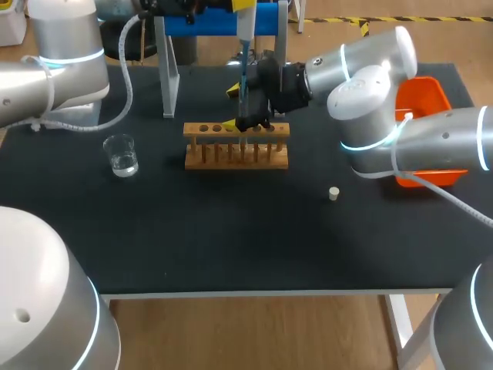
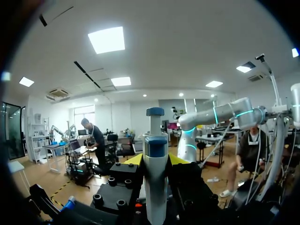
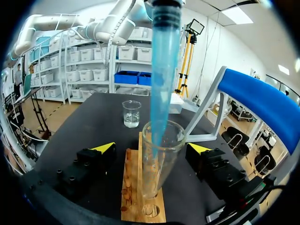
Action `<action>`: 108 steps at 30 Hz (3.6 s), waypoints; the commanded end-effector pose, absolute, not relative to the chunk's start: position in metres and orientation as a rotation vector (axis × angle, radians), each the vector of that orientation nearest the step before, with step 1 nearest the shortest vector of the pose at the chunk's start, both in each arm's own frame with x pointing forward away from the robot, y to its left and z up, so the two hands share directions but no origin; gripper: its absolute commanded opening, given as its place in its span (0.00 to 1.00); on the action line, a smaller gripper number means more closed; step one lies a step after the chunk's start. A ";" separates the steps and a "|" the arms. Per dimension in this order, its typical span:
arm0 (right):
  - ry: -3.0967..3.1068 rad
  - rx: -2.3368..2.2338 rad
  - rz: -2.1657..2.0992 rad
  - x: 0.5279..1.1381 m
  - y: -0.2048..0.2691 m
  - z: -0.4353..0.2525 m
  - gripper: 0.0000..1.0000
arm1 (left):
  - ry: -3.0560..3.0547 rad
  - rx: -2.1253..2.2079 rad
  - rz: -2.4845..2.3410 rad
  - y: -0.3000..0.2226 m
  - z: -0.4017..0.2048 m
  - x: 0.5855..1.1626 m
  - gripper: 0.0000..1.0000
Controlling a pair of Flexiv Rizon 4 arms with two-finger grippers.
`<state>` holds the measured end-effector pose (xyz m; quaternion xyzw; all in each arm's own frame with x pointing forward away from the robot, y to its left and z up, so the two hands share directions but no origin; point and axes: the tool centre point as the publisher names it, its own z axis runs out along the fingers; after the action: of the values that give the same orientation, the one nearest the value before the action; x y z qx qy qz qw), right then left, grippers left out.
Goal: Invert the test tube, pick up the pipette, mount the tip to pipette, aspirate from beaker and dispense into the tube, eject the tip, return the pipette, and cap with the stopper.
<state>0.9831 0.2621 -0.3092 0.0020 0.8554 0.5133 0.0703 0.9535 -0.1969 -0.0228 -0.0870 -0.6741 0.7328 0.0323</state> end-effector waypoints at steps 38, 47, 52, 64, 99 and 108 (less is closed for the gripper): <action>2.578 0.005 1.542 0.983 0.261 -0.308 1.00 | -2.320 -0.037 2.302 -0.153 0.003 0.872 0.00; 2.578 0.005 1.542 0.983 0.261 -0.308 1.00 | -2.263 0.054 2.334 -0.161 -0.039 0.825 0.00; 2.578 0.005 1.542 0.983 0.261 -0.308 1.00 | -2.238 0.082 2.342 -0.179 -0.062 0.812 0.00; 2.578 0.005 1.542 0.983 0.261 -0.308 1.00 | -2.234 0.146 2.392 -0.199 -0.087 0.811 0.00; 2.529 0.054 1.500 0.941 0.171 -0.272 1.00 | -2.199 0.135 2.410 -0.197 -0.092 0.817 0.00; 2.404 0.065 1.733 0.882 0.120 -0.225 1.00 | -2.199 0.135 2.410 -0.197 -0.092 0.817 0.00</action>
<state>0.9179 0.1845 -0.2552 0.0191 0.8300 0.5513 0.0829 0.8168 -0.1963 -0.0920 0.0414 -0.6723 0.7366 -0.0614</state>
